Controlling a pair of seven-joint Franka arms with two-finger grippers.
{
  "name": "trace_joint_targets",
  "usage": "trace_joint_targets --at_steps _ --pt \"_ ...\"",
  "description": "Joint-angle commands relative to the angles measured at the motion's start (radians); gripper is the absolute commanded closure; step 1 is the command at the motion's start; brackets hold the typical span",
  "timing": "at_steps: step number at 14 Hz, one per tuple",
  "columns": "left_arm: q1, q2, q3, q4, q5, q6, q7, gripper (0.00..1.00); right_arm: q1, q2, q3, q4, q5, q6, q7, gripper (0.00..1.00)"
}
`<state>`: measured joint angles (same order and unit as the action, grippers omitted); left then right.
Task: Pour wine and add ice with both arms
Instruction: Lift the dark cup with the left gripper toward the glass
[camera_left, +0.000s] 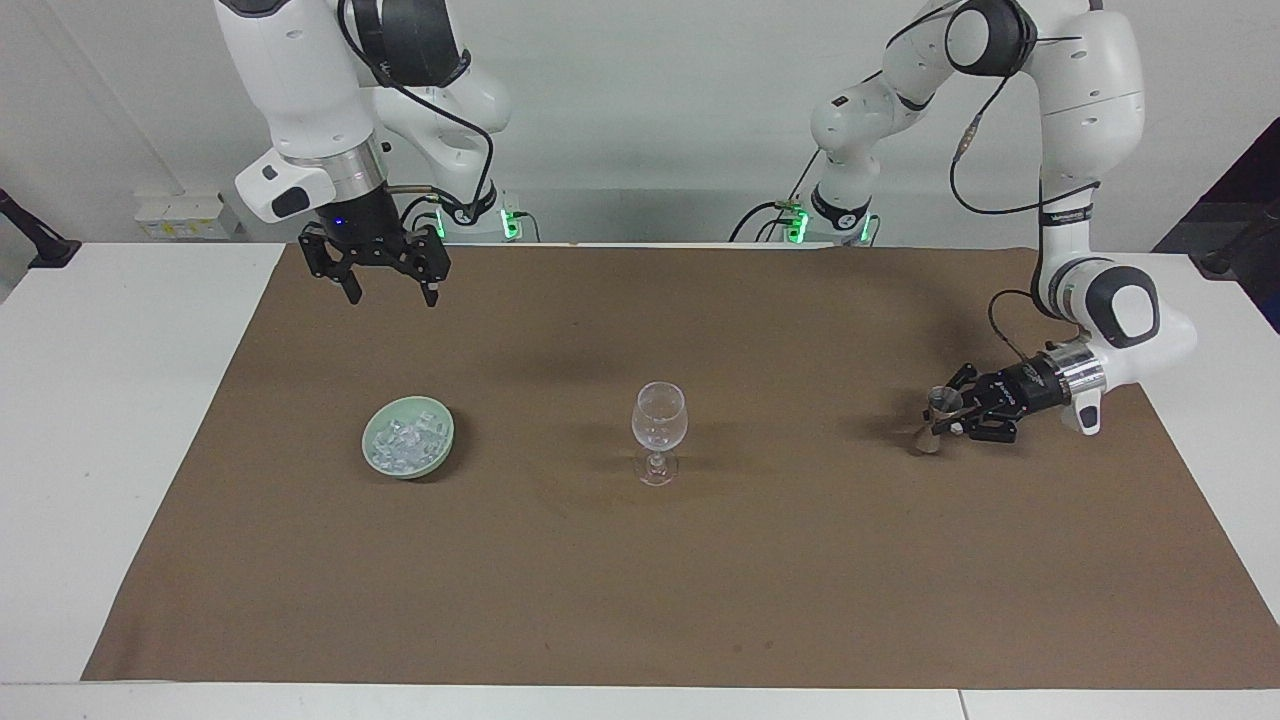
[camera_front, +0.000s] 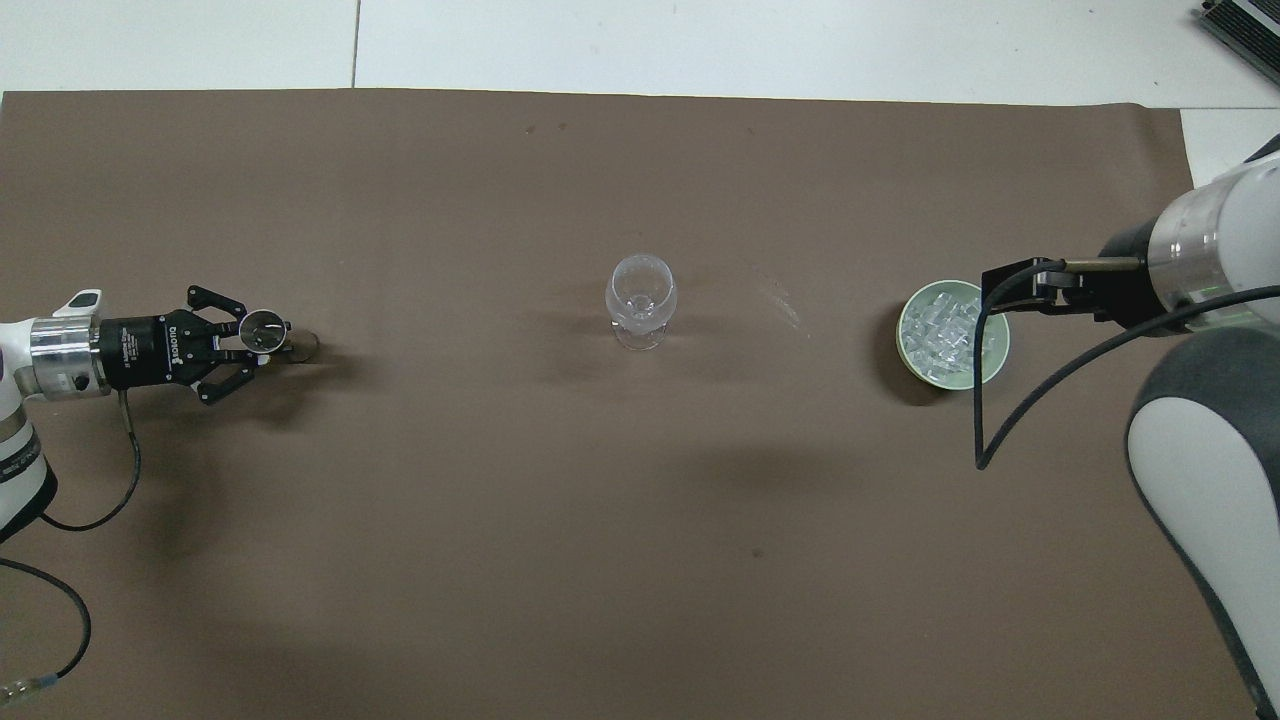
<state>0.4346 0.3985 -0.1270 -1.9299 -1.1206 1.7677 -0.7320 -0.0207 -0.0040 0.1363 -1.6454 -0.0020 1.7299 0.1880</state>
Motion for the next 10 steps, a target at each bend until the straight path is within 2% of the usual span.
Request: trace_joint_targets --at_steps 1,4,7,10 --pt "-0.045 -0.087 0.009 0.003 -0.001 0.012 -0.128 1.00 -0.021 -0.007 0.008 -0.001 0.024 -0.004 -0.022 0.00" --pt "-0.094 -0.144 0.009 0.003 0.001 0.021 -0.262 1.00 -0.021 -0.007 0.008 0.001 0.024 -0.004 -0.022 0.00" --pt "-0.145 -0.150 -0.002 -0.001 -0.024 0.076 -0.342 1.00 -0.021 -0.007 0.008 -0.001 0.024 -0.004 -0.022 0.00" --pt "-0.210 -0.155 -0.002 -0.012 -0.135 0.136 -0.398 1.00 -0.021 -0.007 0.008 -0.001 0.024 -0.004 -0.022 0.00"
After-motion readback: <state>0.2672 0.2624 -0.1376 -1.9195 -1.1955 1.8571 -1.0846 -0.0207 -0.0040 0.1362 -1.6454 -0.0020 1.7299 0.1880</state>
